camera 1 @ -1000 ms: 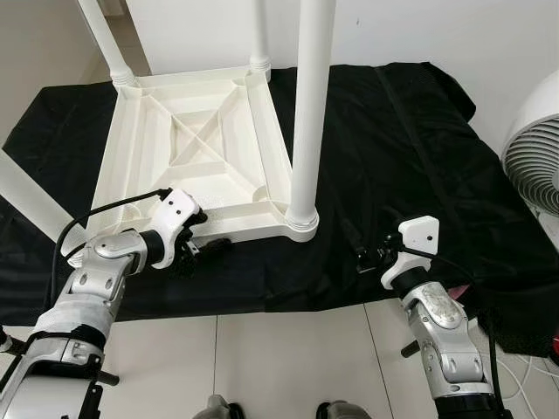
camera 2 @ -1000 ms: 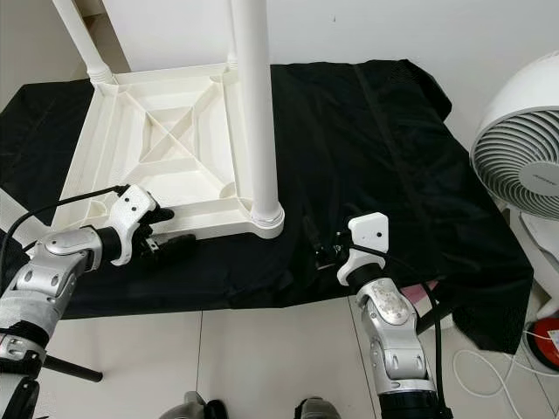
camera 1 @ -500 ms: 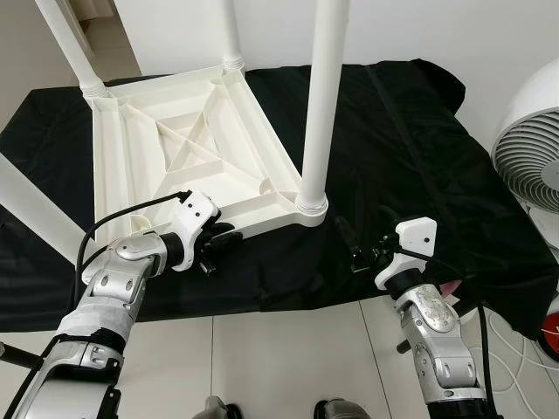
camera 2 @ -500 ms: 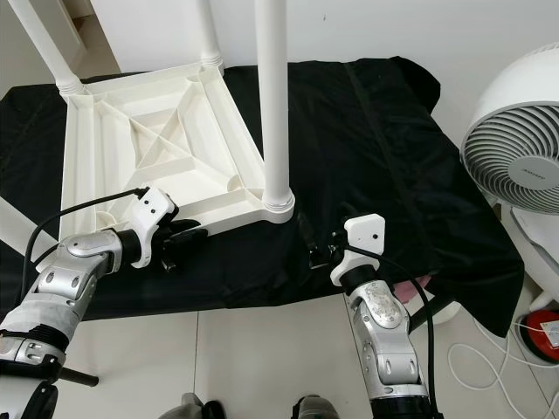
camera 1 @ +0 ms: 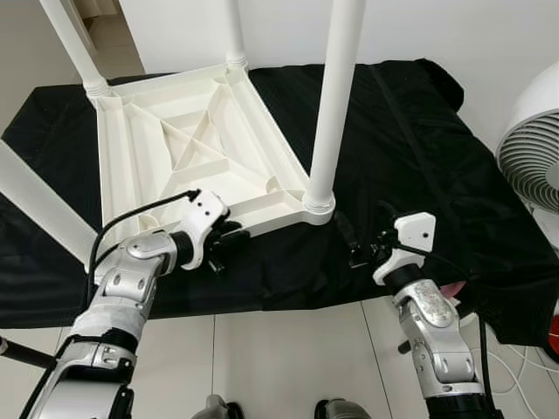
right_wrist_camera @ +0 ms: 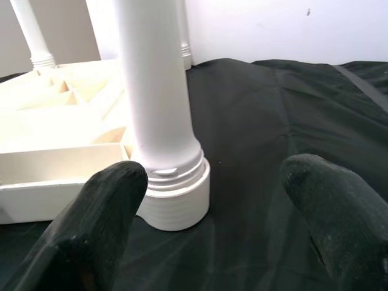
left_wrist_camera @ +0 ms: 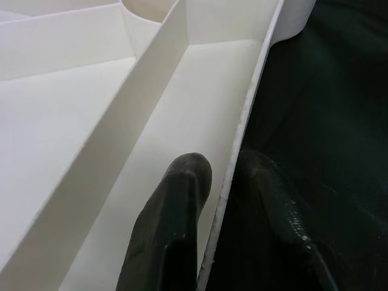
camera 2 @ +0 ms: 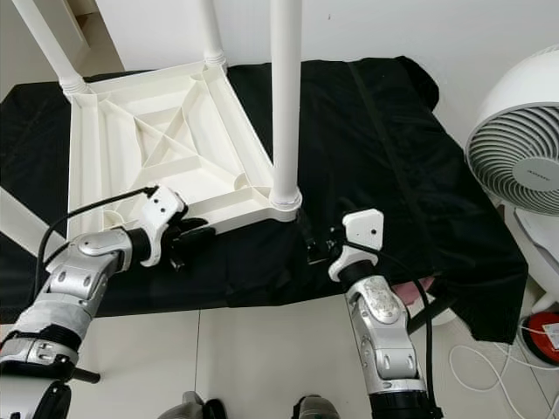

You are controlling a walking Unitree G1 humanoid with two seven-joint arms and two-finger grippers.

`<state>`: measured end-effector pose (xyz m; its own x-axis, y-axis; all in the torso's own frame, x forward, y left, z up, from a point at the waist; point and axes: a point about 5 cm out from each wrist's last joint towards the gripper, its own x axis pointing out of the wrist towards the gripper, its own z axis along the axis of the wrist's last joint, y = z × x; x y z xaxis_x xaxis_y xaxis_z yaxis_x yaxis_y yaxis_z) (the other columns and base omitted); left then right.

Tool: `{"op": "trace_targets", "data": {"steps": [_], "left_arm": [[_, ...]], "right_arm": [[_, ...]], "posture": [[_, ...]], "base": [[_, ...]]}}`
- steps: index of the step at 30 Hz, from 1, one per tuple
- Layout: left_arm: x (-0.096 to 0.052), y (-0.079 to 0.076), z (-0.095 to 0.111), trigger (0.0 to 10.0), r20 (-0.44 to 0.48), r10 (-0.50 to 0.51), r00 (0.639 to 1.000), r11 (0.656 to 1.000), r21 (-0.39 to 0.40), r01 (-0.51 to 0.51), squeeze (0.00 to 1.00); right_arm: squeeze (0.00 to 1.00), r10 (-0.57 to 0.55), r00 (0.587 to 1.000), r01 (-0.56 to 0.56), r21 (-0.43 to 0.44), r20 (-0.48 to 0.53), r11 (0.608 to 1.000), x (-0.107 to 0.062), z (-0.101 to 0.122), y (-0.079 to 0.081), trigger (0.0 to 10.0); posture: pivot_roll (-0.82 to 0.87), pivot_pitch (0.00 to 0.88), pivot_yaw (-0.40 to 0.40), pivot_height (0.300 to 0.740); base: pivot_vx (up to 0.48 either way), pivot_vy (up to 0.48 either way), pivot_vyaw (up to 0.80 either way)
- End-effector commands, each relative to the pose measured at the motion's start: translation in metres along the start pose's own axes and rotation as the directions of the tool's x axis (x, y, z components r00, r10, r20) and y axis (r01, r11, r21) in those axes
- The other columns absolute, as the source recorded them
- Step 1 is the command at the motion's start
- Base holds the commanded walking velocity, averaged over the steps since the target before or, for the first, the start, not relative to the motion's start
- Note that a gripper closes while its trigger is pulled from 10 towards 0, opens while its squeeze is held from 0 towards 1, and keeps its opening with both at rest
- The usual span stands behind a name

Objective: Building children table

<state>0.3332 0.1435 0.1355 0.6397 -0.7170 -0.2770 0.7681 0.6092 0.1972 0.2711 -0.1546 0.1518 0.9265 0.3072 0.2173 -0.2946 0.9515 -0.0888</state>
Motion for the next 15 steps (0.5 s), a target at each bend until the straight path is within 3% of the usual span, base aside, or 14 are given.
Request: {"op": "trace_targets", "data": {"steps": [1,5,6,8,9,14,15], "left_arm": [[-0.008,0.024,0.009,10.0,0.049,0.412,0.91,0.911,-0.012,-0.411,0.0],[-0.004,0.023,0.014,10.0,0.063,0.433,0.899,0.901,-0.033,-0.432,0.0],[-0.003,0.023,0.014,10.0,0.069,0.435,0.898,0.9,-0.044,-0.433,0.4],[-0.003,0.023,0.014,10.0,0.073,0.436,0.897,0.9,-0.052,-0.433,0.4],[-0.005,0.022,0.014,10.0,0.078,0.429,0.9,0.903,-0.052,-0.426,1.0],[-0.012,0.021,0.017,10.0,0.104,0.412,0.905,0.911,-0.016,-0.413,1.0],[-0.017,0.02,0.02,10.0,0.135,0.41,0.902,0.91,-0.003,-0.414,0.0]], "right_arm": [[0.0,0.01,1.0,-0.01,0.013,-0.006,1.0,0.002,-0.002,0.002,10.0],[0.0,0.008,1.0,-0.008,0.012,-0.003,1.0,0.004,-0.001,0.002,10.0],[0.0,0.008,1.0,-0.008,0.012,-0.002,1.0,0.004,-0.001,0.002,10.0],[0.0,0.007,1.0,-0.007,0.012,-0.002,1.0,0.004,-0.001,0.002,10.0],[0.0,0.005,1.0,-0.005,0.012,-0.002,1.0,0.004,-0.001,0.002,10.0],[0.0,0.002,1.0,-0.001,0.013,-0.005,1.0,0.003,-0.003,0.002,10.0],[0.0,0.001,1.0,-0.001,0.014,-0.006,1.0,0.003,-0.004,0.002,10.0]], "posture": [[-0.13,0.105,0.083,0.74],[-0.13,0.105,0.085,0.74],[-0.13,0.105,0.085,0.74],[-0.13,0.105,0.085,0.74],[-0.13,0.105,0.088,0.74],[-0.13,0.103,0.089,0.74],[-0.13,0.103,0.089,0.74]], "base": [[0.0,0.0,0.0],[0.0,0.0,0.0],[0.0,0.0,0.0],[0.0,0.0,0.0],[0.0,0.0,0.0],[0.0,0.0,0.0],[0.0,0.0,0.0]]}}
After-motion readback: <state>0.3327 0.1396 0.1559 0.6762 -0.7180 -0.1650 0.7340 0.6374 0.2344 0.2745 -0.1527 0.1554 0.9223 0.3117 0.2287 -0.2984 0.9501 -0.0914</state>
